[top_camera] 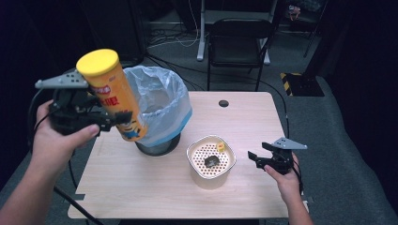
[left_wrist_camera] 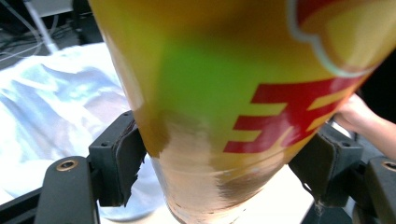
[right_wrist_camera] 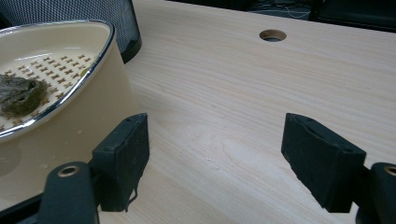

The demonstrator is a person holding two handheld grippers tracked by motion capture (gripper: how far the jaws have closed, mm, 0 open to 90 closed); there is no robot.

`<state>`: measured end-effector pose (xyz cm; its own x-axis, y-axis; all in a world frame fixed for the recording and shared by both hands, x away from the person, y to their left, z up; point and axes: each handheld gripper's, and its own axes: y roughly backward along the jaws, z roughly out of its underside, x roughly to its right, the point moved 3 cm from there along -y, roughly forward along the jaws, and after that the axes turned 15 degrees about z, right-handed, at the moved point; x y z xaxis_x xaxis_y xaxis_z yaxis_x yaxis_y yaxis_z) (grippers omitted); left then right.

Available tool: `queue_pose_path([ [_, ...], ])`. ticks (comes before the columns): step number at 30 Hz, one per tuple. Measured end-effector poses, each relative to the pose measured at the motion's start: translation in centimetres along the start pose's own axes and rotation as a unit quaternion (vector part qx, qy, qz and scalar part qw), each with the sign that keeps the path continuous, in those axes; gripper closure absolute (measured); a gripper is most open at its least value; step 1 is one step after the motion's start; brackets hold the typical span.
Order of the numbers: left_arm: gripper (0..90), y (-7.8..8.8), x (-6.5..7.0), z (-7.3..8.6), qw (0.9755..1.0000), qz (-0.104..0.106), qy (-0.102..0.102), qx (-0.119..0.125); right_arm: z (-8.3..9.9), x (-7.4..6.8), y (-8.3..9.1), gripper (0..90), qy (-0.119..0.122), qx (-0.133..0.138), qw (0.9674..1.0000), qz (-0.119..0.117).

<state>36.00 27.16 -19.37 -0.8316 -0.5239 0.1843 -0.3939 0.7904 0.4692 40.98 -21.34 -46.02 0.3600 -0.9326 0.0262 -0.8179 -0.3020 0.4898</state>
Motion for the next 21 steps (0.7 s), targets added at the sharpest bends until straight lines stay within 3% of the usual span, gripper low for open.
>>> queue_pose_path([
  [2,24.2,-0.8,-1.7,-1.3,0.9999,-0.013,0.006,0.004,0.1,-0.1,0.0,23.2,0.004,0.001,1.0,0.002],
  [3,24.2,-0.8,-1.7,-1.3,0.9999,-0.013,0.006,0.004,0.1,-0.1,0.0,23.2,0.004,0.001,1.0,0.002],
  [7,24.2,-2.0,-4.0,-2.7,0.9994,-0.032,0.008,0.011,0.4,-0.2,-0.2,23.2,-0.008,0.002,1.0,-0.003],
  [9,24.2,-3.0,-5.5,-3.4,0.999,-0.035,0.021,0.018,0.6,-0.3,-0.4,23.2,-0.009,-0.001,0.9999,-0.006],
  [11,24.2,-3.9,-6.3,-3.7,0.9976,-0.061,0.022,0.025,0.6,-0.3,-0.4,23.2,-0.011,0.0,0.9999,-0.007],
  [16,24.2,-6.1,-8.1,-3.2,0.9957,-0.081,0.024,0.035,1.0,-0.3,-0.6,23.2,-0.008,-0.002,1.0,-0.003],
  [18,24.2,-7.8,-9.6,-2.2,0.9941,-0.097,0.037,0.031,1.1,-0.2,-0.6,23.2,-0.005,-0.004,1.0,-0.001],
  [20,24.2,-8.3,-10.1,-1.8,0.9937,-0.099,0.044,0.028,1.2,-0.2,-0.7,23.2,-0.003,-0.004,1.0,-0.001],
  [21,24.1,-9.3,-11.1,-1.1,0.993,-0.096,0.063,0.026,1.3,-0.2,-0.7,23.2,-0.007,-0.008,0.9999,-0.002],
])
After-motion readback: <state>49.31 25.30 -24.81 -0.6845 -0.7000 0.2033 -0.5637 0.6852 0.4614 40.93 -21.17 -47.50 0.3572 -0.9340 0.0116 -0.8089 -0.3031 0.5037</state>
